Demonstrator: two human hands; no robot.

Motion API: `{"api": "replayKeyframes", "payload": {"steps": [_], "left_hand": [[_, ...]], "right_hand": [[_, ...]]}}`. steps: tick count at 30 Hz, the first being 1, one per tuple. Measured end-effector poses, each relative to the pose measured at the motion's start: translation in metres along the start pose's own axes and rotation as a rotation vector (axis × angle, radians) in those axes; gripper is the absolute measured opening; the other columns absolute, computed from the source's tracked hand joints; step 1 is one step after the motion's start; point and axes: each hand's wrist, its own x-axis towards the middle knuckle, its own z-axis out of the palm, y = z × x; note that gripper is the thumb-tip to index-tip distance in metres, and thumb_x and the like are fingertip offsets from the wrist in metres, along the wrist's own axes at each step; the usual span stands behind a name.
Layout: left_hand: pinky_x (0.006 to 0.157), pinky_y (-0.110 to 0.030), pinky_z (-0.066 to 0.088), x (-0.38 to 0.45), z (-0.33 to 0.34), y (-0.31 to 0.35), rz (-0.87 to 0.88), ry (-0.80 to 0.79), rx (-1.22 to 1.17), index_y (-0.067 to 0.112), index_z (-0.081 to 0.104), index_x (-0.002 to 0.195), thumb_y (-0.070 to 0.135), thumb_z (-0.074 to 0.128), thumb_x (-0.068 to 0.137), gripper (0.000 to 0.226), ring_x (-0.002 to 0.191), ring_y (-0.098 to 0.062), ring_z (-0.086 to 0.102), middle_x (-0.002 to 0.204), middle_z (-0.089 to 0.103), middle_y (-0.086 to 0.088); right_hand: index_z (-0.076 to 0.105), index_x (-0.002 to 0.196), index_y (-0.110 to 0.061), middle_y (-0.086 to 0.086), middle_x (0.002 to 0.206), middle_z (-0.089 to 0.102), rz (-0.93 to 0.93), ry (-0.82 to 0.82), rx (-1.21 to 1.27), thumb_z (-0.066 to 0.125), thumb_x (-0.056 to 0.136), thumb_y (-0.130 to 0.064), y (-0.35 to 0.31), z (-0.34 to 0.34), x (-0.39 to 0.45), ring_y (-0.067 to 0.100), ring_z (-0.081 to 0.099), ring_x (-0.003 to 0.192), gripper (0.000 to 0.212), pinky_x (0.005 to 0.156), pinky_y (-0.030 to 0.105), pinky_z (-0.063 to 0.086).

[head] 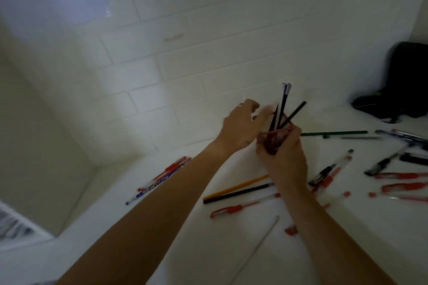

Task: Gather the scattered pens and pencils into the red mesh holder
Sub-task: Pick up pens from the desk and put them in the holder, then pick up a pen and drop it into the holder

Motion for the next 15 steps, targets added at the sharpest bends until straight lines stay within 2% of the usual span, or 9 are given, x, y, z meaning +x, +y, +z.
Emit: {"api": "replayKeyframes", "payload": {"steps": [2,3,5,7,8,11,15], "left_hand": [[0.101,-0.041,0.048,-0.023,-0.023,-0.045,-0.067,0.057,0.287,0.014,0.058,0.124,0.049,0.044,0.098,0.046,0.118,-0.025,0.059,0.125,0.062,-0.007],[0.101,-0.043,0.047,-0.037,-0.035,-0.069,-0.169,0.041,0.462,0.012,0.057,0.126,0.04,0.045,0.099,0.041,0.121,-0.029,0.056,0.128,0.058,-0.011],[0.103,-0.047,0.042,-0.067,-0.056,-0.109,-0.419,-0.061,0.692,0.008,0.053,0.13,0.043,0.042,0.099,0.048,0.127,-0.035,0.049,0.135,0.051,-0.015],[0.104,-0.049,0.04,-0.093,-0.072,-0.136,-0.569,-0.131,0.727,0.006,0.051,0.133,0.055,0.038,0.097,0.062,0.13,-0.036,0.044,0.139,0.047,-0.017],[0.105,-0.05,0.039,-0.102,-0.077,-0.145,-0.581,-0.148,0.725,0.006,0.05,0.134,0.058,0.038,0.097,0.065,0.131,-0.036,0.042,0.142,0.045,-0.018],[0.102,-0.049,0.042,-0.117,-0.083,-0.157,-0.526,-0.118,0.714,0.006,0.049,0.13,0.054,0.046,0.097,0.058,0.128,-0.037,0.043,0.139,0.045,-0.02],[0.095,-0.044,0.046,-0.11,-0.079,-0.157,-0.59,-0.056,0.525,0.004,0.049,0.123,0.043,0.057,0.095,0.049,0.117,-0.034,0.051,0.126,0.053,-0.018]], "right_hand": [[0.029,0.142,-0.016,0.015,0.127,0.061,-0.006,0.012,-0.003,0.078,0.077,-0.048,0.0,0.0,-0.001,0.039,0.065,0.107,0.088,0.082,0.049,0.059],[0.03,0.142,-0.015,0.016,0.127,0.061,-0.012,0.014,0.007,0.079,0.077,-0.047,0.001,0.0,-0.001,0.039,0.066,0.106,0.088,0.082,0.049,0.059],[0.03,0.142,-0.014,0.016,0.126,0.061,-0.014,0.008,0.021,0.079,0.078,-0.045,0.0,-0.001,-0.002,0.039,0.065,0.105,0.087,0.081,0.047,0.059],[0.03,0.142,-0.013,0.017,0.126,0.061,-0.015,0.0,0.026,0.079,0.079,-0.044,0.0,-0.002,-0.002,0.039,0.065,0.105,0.086,0.08,0.046,0.058],[0.031,0.141,-0.013,0.018,0.125,0.061,-0.017,-0.001,0.029,0.079,0.079,-0.044,0.0,-0.002,-0.002,0.039,0.065,0.105,0.085,0.08,0.045,0.058],[0.032,0.139,-0.011,0.019,0.124,0.061,-0.018,-0.004,0.033,0.08,0.079,-0.042,-0.001,-0.002,-0.003,0.04,0.065,0.104,0.082,0.078,0.044,0.056],[0.032,0.141,-0.01,0.019,0.127,0.06,-0.023,-0.029,0.067,0.08,0.082,-0.038,-0.002,-0.003,-0.005,0.038,0.064,0.107,0.081,0.077,0.033,0.049]]}}
